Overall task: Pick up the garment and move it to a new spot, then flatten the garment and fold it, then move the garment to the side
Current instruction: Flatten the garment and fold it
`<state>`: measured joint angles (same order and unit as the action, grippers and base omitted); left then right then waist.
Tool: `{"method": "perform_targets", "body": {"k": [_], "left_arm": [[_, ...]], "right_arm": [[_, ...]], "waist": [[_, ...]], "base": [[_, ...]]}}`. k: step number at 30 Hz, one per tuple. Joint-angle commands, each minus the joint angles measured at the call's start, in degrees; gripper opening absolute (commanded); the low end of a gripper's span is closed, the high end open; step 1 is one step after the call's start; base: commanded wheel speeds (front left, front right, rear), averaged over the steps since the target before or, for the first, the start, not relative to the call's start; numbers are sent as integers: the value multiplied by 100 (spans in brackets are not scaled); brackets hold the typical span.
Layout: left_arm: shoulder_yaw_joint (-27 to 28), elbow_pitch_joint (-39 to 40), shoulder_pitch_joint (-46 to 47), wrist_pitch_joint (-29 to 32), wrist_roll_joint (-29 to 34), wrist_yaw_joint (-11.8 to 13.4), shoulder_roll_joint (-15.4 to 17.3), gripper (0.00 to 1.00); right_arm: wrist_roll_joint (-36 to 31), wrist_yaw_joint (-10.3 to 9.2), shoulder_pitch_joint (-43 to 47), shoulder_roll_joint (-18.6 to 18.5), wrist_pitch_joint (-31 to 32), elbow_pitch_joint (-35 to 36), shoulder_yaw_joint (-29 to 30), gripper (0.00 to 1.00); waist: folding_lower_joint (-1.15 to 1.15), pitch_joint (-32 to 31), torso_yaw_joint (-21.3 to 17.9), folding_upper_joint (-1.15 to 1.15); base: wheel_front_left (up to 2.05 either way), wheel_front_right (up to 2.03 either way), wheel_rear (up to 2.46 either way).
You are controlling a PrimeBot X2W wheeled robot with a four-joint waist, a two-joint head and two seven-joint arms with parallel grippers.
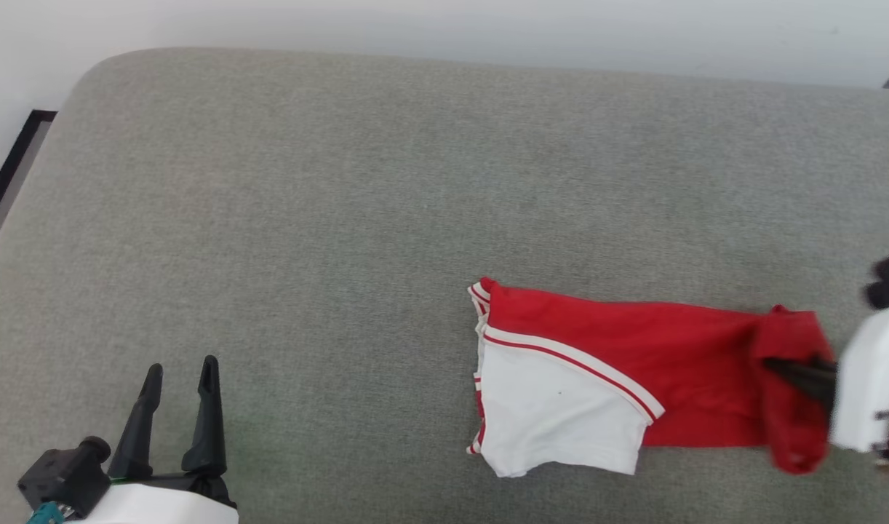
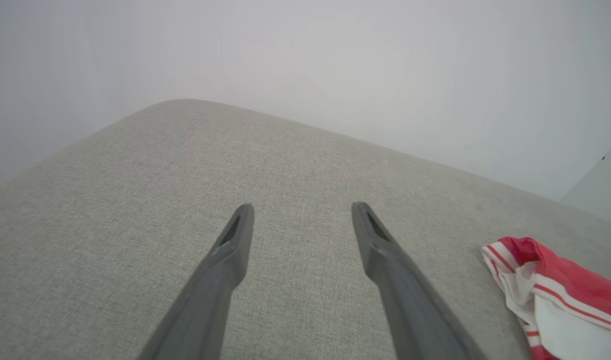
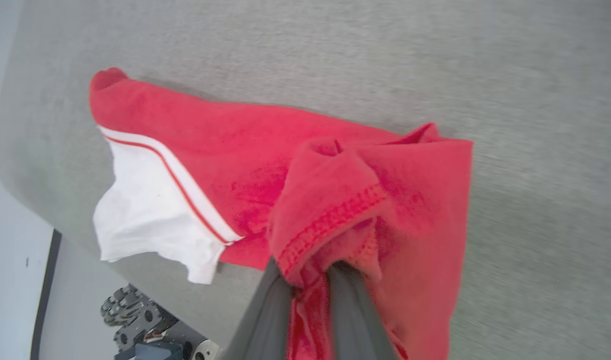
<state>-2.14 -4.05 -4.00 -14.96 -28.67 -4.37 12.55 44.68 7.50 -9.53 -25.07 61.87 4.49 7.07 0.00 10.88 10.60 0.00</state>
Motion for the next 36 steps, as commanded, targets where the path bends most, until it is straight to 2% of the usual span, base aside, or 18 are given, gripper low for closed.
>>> {"method": "perform_targets", "body": {"k": [1,4,7,15,22,23,24,29,36], "left_arm": [[24,-28,60,-30,45,-55,-47,100],[20,-84,175,-29,93,-137,-146,100],[-11,-142,264,-29,139,-183,-239,100],[-74,-277,474,-30,171,-271,-417,100],[-41,-331,504,-30,132,-304,-477,100],[-50,-336,504,-30,119,-309,-482,100],[-49,-342,504,-30,123,-312,-476,100],[2,-359,429,-30,95,-311,-420,100],[33,-332,294,-30,73,-314,-252,100]], "right_arm": [[-47,-2,-2,149,17,172,-202,0],[-171,-2,-190,550,-32,351,-684,0],[-318,-2,-382,756,-115,212,-1018,0],[-590,-2,-919,1081,-484,-491,-1835,0],[-611,-2,-1275,1222,-872,-1084,-2301,2],[-605,-2,-1325,1229,-942,-1150,-2352,40],[-550,-2,-1355,1254,-1005,-1201,-2371,100],[-266,-2,-1377,1205,-1144,-1111,-2398,100],[-127,-2,-1043,872,-1409,-547,-1894,100]], "waist": [[0,5,66,0],[0,44,236,0],[0,83,380,0],[0,144,743,0],[0,136,825,0],[0,126,827,0],[0,111,824,0],[0,-27,687,0],[0,-269,315,0]], "base": [[0,0,0],[0,0,0],[0,0,0],[0,0,0],[0,0,0],[0,0,0],[0,0,0],[0,0,0],[0,0,0]]}}
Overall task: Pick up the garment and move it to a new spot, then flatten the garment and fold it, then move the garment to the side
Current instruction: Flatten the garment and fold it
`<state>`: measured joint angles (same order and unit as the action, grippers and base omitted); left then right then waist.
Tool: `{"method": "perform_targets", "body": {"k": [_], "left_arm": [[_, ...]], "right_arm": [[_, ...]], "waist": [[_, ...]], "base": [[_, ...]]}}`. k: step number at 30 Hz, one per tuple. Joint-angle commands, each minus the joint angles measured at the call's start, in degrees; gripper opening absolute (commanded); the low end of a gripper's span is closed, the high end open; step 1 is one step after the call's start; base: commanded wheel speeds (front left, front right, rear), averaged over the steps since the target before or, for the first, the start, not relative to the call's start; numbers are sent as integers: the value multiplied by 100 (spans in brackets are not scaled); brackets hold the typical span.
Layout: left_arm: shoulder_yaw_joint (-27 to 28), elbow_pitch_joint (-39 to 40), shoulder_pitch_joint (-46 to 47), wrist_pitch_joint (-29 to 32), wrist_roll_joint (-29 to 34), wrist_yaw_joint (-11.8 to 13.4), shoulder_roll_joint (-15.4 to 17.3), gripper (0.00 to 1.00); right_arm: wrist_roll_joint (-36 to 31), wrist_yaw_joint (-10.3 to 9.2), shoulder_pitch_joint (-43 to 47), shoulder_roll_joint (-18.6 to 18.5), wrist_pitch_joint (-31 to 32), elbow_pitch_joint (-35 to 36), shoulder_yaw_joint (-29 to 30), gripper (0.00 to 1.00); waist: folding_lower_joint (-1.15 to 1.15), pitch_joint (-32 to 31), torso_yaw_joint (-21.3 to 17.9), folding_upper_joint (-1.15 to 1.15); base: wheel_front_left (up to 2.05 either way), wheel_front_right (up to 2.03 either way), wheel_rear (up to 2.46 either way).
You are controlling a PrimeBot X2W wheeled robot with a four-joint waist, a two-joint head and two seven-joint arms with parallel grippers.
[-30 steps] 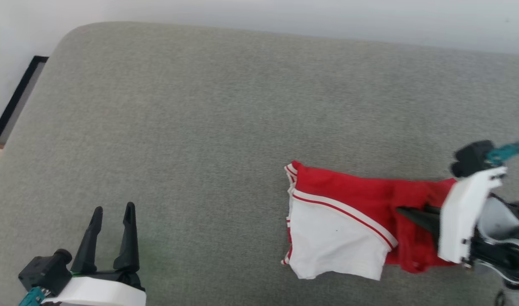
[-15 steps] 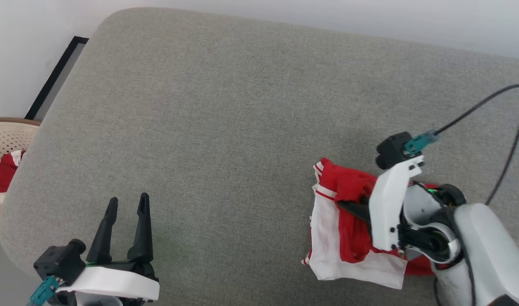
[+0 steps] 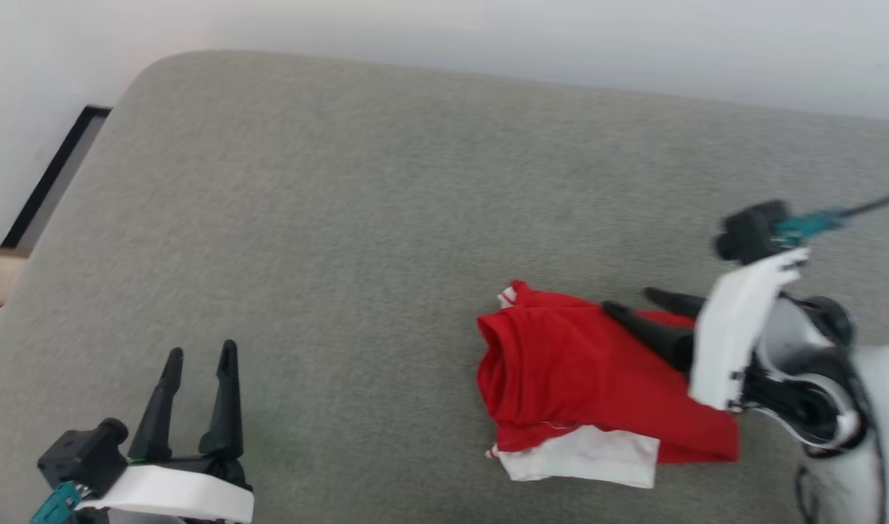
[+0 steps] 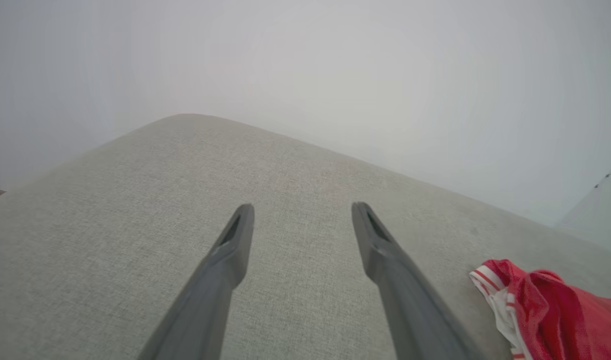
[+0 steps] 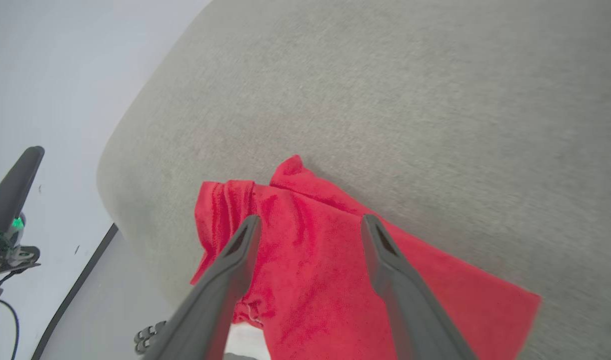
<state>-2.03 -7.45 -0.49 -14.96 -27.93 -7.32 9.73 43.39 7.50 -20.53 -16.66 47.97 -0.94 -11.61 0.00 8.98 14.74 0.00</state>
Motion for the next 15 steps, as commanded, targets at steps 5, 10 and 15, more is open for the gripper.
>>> {"method": "perform_targets", "body": {"k": [5,10,15], "left_arm": [[72,80,-160,-30,-91,-19,127,100],[212,119,-311,-30,-25,-19,258,100],[486,274,-466,-29,247,-19,283,100]], "right_arm": [[-139,-2,425,-267,-556,379,397,100],[-313,-2,798,-558,-1693,674,531,100],[-533,-2,1237,-755,-2827,506,542,100]], "waist": [[0,-219,-437,0],[0,-349,-801,0],[0,-513,-1124,0]], "base": [[0,0,0],[0,0,0],[0,0,0]]}}
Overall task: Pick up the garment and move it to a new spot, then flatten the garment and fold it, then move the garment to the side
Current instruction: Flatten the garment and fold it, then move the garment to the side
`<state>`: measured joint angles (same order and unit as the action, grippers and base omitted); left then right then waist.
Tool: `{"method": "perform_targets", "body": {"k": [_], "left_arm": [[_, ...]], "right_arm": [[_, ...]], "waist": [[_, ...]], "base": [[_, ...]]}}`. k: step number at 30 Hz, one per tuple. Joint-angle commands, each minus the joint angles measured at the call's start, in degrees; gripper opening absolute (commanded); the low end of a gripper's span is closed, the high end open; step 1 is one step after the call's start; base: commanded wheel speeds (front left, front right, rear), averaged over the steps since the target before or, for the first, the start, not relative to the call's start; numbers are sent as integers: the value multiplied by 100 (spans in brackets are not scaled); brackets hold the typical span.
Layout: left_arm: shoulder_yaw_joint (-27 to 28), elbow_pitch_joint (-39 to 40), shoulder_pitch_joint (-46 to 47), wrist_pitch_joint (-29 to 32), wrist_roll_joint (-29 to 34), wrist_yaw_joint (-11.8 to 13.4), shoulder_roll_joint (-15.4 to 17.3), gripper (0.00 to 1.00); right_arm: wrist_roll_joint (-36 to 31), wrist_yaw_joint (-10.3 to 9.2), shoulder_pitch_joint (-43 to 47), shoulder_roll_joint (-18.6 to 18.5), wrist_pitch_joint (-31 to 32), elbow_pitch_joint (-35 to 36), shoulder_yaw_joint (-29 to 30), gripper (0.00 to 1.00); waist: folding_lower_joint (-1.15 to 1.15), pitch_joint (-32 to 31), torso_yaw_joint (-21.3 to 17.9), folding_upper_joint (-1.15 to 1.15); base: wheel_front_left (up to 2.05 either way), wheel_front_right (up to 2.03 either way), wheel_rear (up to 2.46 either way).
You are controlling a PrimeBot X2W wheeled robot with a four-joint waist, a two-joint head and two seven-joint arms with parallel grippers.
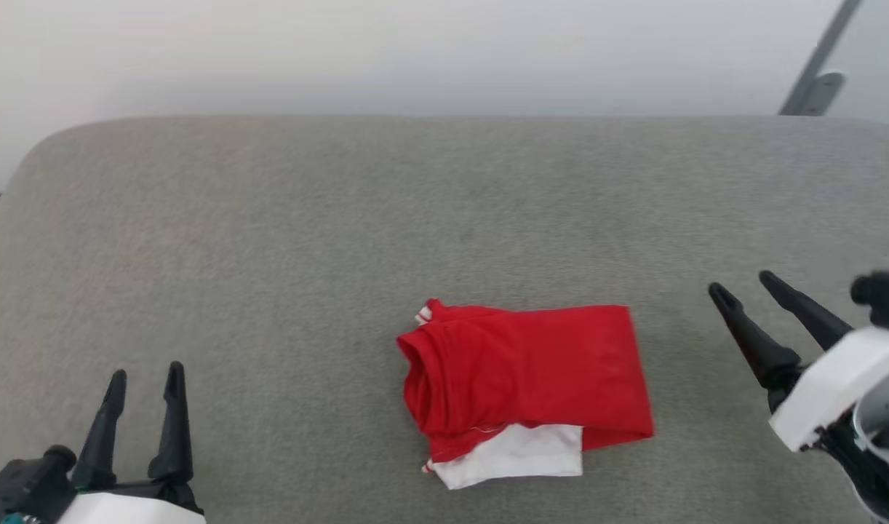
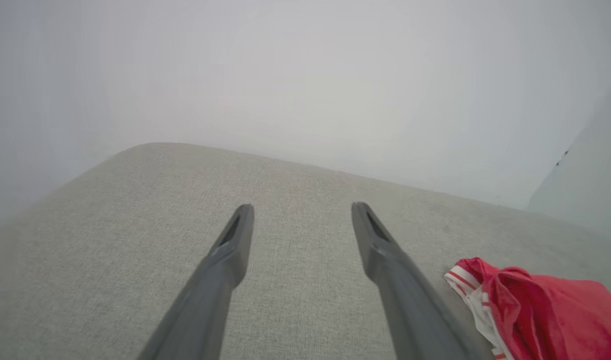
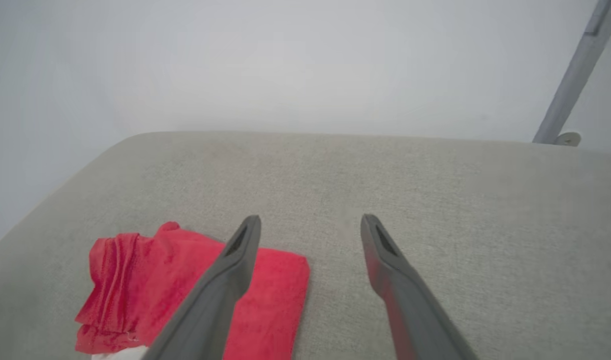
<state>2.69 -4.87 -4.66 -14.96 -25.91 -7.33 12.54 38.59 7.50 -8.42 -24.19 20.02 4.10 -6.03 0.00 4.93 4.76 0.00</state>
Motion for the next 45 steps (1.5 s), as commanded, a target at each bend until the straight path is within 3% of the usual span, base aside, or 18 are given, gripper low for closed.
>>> {"method": "perform_targets", "body": {"k": [1,10,21,36,45], "left_arm": [[42,22,-111,-29,50,-18,-16,100],[196,57,-436,-30,298,-18,43,100],[282,60,-687,-30,494,-18,125,100],[211,-63,-679,-30,462,-14,188,100],[192,-93,-612,-30,479,-15,155,100]], "right_arm": [[-108,-2,101,-1,-274,-26,4,100],[-392,-2,910,159,-2078,-593,229,100],[-551,-2,1380,183,-3085,-1223,171,100],[-653,-2,1603,543,-3191,-1395,282,100],[-568,-2,1572,575,-3034,-1377,226,100]], "waist": [[0,-145,-176,0],[0,-481,-429,0],[0,-625,-457,0],[0,-680,-336,0],[0,-668,-272,0]], "base": [[0,0,0],[0,0,0],[0,0,0],[0,0,0],[0,0,0]]}}
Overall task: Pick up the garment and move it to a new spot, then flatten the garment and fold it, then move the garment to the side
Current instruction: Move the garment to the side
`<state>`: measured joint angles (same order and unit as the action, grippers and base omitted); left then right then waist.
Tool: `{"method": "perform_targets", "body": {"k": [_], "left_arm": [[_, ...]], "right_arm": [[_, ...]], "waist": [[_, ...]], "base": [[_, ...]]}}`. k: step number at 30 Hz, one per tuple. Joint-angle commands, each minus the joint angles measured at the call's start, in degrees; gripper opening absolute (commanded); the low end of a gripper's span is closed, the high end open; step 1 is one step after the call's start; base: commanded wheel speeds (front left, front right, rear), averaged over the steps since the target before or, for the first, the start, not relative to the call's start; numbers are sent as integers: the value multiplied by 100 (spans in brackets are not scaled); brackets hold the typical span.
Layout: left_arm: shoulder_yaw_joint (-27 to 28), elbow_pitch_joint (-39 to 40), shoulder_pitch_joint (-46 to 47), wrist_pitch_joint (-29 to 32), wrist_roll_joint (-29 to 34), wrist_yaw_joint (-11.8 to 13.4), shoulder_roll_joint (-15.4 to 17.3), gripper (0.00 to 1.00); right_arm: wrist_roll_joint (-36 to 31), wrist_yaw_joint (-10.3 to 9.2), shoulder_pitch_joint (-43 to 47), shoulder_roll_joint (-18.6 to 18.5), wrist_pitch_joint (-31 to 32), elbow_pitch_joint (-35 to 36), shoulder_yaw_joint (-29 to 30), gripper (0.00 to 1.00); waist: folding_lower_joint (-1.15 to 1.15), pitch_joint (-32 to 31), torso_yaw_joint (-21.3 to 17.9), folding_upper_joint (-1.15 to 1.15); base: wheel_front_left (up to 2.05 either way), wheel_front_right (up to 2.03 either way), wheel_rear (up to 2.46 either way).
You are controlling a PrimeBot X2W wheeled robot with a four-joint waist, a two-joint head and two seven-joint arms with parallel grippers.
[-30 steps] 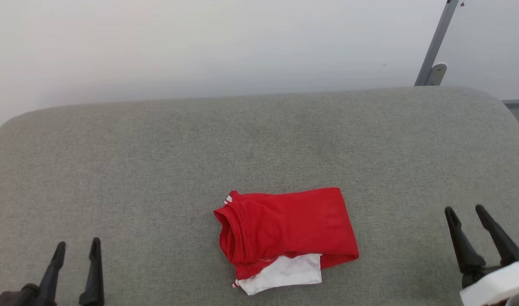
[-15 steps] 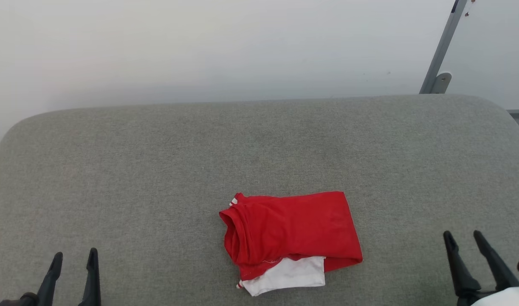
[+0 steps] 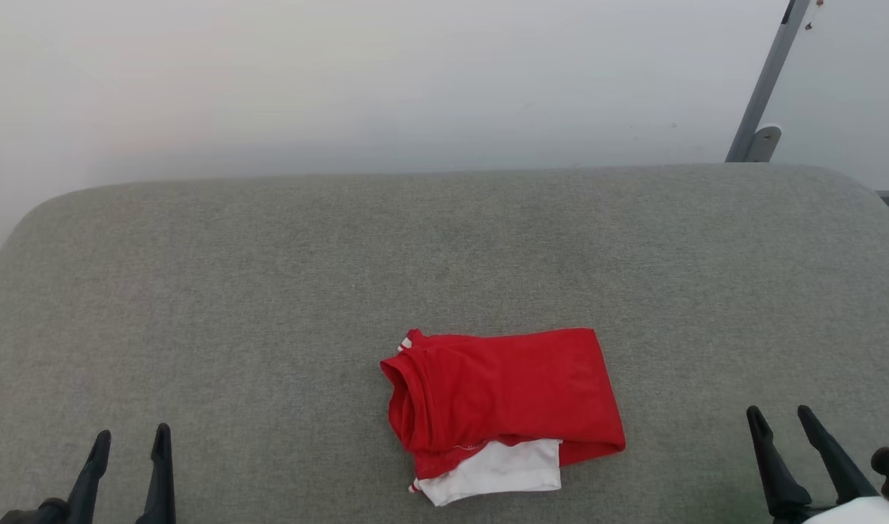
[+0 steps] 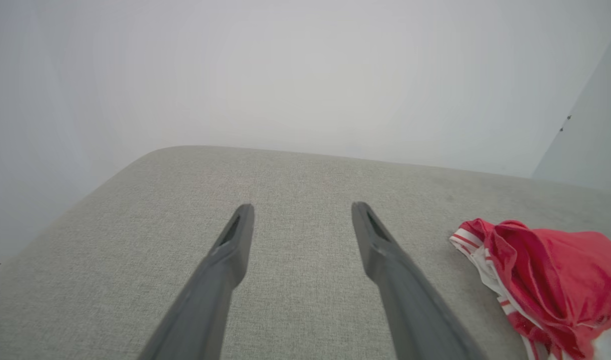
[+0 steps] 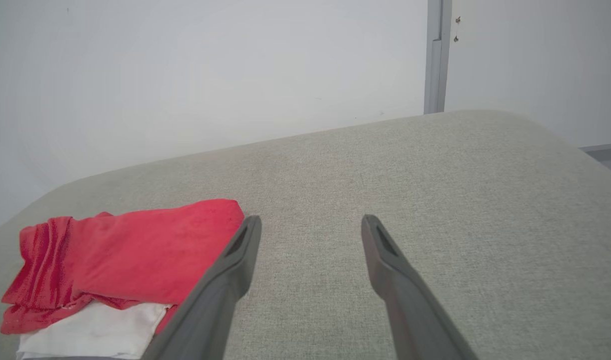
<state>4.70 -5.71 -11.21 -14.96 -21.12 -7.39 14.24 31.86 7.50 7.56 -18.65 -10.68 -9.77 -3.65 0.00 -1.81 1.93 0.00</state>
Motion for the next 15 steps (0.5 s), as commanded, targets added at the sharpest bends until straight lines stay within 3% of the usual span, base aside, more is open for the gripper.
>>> {"method": "perform_targets", "body": {"k": [1,5,15], "left_arm": [[-15,-2,60,-31,-14,-9,-26,100],[-54,5,114,-30,-43,-9,-57,100],[-397,0,365,-31,-145,-9,-116,100]], "right_arm": [[175,-2,-72,41,105,18,0,100],[374,-2,-230,-22,463,83,-144,100],[1155,-2,-1210,-575,2382,84,-931,100]], "waist": [[0,13,30,0],[0,50,116,0],[0,363,585,0]], "base": [[0,0,0],[0,0,0],[0,0,0]]}}
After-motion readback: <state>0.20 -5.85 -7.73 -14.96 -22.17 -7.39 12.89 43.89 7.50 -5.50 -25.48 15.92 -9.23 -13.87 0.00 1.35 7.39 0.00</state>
